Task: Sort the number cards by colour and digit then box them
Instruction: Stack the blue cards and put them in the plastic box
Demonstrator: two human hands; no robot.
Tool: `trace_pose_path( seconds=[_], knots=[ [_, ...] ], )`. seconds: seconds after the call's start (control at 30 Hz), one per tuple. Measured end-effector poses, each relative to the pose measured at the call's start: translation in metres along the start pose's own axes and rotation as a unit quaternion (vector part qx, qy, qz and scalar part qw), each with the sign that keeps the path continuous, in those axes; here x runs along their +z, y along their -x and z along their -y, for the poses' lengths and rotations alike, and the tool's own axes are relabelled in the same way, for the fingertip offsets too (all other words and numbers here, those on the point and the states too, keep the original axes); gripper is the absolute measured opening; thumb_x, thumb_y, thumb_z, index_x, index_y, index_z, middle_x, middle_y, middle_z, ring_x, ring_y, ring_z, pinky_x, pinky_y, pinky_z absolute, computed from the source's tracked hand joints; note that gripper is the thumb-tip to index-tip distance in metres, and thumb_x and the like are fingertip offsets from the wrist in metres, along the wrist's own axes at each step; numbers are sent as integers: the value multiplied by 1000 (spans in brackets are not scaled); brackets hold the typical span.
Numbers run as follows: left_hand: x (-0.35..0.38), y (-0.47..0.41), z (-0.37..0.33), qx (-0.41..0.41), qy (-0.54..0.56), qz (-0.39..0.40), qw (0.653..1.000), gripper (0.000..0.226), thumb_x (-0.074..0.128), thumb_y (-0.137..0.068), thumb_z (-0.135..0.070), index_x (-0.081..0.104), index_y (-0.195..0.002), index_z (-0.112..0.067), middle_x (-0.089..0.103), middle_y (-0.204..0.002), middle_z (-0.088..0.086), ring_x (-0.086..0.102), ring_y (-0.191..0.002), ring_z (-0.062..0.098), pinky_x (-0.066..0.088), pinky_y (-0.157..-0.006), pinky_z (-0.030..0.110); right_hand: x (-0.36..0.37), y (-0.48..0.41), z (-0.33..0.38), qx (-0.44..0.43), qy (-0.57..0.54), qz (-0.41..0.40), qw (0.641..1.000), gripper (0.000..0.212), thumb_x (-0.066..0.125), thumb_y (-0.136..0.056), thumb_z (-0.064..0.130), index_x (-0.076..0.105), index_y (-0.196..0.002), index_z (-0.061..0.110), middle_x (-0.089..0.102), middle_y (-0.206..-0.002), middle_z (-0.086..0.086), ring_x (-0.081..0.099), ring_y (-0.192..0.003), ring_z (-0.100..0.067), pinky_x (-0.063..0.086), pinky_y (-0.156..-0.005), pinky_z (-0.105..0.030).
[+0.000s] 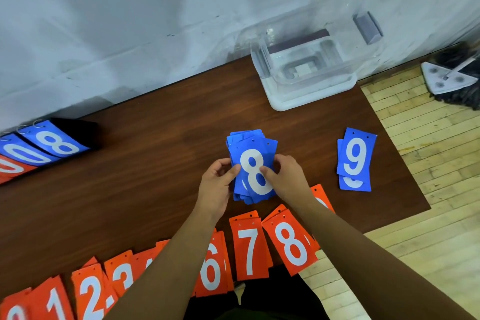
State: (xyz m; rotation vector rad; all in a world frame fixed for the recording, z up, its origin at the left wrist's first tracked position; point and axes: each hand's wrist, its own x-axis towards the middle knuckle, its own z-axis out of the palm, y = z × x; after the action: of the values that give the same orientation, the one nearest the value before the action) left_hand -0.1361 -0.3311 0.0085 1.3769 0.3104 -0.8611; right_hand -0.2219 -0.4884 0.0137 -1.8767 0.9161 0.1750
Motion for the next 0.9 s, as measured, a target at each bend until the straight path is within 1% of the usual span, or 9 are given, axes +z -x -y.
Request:
trace_pose_path(
  seconds=[0.07, 0.23, 0.3, 0.37, 0.4, 0.47, 0.7, 0.83, 0.9],
  knots=[
    [7, 1, 0, 4, -12, 19, 1000, 20, 75, -85, -16, 71, -104, -18, 74, -109, 7, 71, -103, 26, 60, -74, 35, 4, 1, -3, -6, 16, -21, 1000, 34, 59, -94, 33, 54, -123, 16, 52, -115, 0, 52, -97, -6, 39, -62, -8],
    [21, 0, 5, 12, -44, 44, 998, 17, 74, -86, -17, 73, -102, -23, 74, -110, 6, 71, -103, 25, 60, -74, 34, -10, -4, -19, 15, -25, 16, 999, 46, 56, -95, 42, 49, -134, 18, 55, -127, 0, 56, -111, -13, 45, -73, -14],
    [25, -3, 7, 3, -38, 33, 999, 17, 74, -86, -16, 74, -100, -24, 75, -110, 5, 72, -102, 25, 60, -74, 34, -31, -12, -31, 55, -10, -43, 998, 55, 56, -93, 47, 45, -139, 18, 50, -132, -1, 52, -112, -14, 46, -80, -21],
    [29, -5, 9, -12, -20, 28, 999, 18, 75, -85, -15, 73, -101, -22, 74, -111, 6, 72, -103, 25, 61, -74, 35, -57, -20, -50, 104, 36, -146, 983, 58, 60, -91, 43, 44, -138, 13, 46, -135, -9, 51, -117, -23, 49, -90, -36],
    [30, -6, 10, -15, -16, 31, 999, 19, 77, -83, -16, 73, -101, -22, 74, -111, 6, 71, -103, 25, 61, -73, 36, -70, -23, -62, 125, 73, -191, 971, 61, 62, -90, 40, 42, -137, 8, 44, -136, -16, 48, -120, -31, 46, -96, -43],
    [31, -8, 11, -17, -16, 42, 999, 23, 80, -79, -21, 74, -101, -24, 74, -113, 6, 71, -105, 25, 60, -73, 36, -91, -28, -83, 174, 143, -239, 944, 68, 67, -87, 36, 38, -136, -1, 39, -135, -24, 41, -122, -42, 35, -103, -46],
    [33, -12, 16, -42, -22, 27, 999, 30, 84, -72, -26, 73, -100, -28, 74, -113, 3, 72, -104, 23, 61, -74, 39, -106, -46, -112, 276, 196, -236, 911, 87, 76, -78, 46, 31, -138, 1, 35, -138, -24, 37, -128, -40, 35, -105, -48],
    [37, -11, 15, -33, -34, 19, 999, 31, 82, -74, -25, 71, -103, -25, 75, -110, 2, 72, -101, 21, 61, -72, 37, -107, -58, -113, 326, 127, -219, 911, 100, 83, -69, 45, 27, -142, 6, 33, -142, -24, 34, -132, -40, 30, -108, -50],
    [40, -11, 15, -32, -39, 17, 999, 32, 80, -78, -22, 69, -108, -21, 75, -109, 1, 73, -101, 21, 61, -70, 36, -104, -61, -111, 315, 116, -207, 919, 96, 83, -71, 39, 27, -142, 7, 35, -142, -23, 35, -132, -39, 31, -107, -50]
  ],
)
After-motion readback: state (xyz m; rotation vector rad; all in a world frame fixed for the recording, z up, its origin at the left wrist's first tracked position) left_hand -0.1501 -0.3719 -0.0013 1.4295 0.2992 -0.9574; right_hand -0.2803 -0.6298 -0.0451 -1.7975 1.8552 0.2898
